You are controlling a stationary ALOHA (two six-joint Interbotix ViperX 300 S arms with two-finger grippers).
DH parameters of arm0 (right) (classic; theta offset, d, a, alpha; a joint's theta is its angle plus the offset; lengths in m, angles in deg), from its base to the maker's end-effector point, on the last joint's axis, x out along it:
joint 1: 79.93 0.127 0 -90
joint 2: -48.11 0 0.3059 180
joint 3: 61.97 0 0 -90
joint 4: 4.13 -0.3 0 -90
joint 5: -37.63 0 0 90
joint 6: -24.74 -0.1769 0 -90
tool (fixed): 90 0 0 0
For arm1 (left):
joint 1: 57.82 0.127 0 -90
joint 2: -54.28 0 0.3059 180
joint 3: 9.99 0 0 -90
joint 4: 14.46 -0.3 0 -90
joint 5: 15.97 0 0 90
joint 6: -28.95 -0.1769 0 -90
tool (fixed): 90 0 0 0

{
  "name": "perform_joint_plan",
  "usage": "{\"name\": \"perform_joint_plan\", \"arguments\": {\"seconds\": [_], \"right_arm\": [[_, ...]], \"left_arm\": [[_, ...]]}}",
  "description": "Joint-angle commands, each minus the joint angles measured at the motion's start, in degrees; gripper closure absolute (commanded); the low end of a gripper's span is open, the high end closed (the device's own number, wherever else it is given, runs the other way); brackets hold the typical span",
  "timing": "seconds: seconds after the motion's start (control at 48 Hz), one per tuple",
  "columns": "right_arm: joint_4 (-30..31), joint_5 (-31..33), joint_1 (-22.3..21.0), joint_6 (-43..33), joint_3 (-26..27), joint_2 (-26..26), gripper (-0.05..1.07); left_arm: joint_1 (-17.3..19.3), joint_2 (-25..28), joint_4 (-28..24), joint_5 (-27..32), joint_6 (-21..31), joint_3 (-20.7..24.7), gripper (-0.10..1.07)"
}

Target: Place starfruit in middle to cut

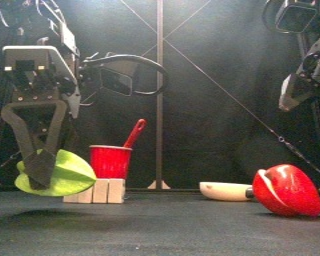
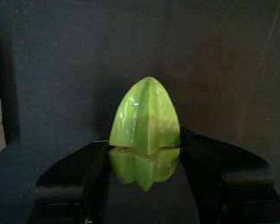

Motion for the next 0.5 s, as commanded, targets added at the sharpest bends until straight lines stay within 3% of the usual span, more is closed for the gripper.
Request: {"name": "perform_joint_plan", "arguments": {"seconds": [0.0,0.333,0.479], "right_arm": [[0.09,-0.35,-0.18,0.09,0.97,-0.18,0.01],[0.0,-0.35,-0.18,0.09,0.88,-0.18,0.01],[-0.09,-0.35,-0.18,0.09,0.88,-0.18,0.01]], "left_arm": [[-0.09,-0.35,-0.7,-0.53,0.09,2.02,0.38],[0.35,-0.35,-0.88,-0.44,0.35,6.77,0.38],[0.97,-0.35,1.41,0.35,2.29,9.32,0.38]]}}
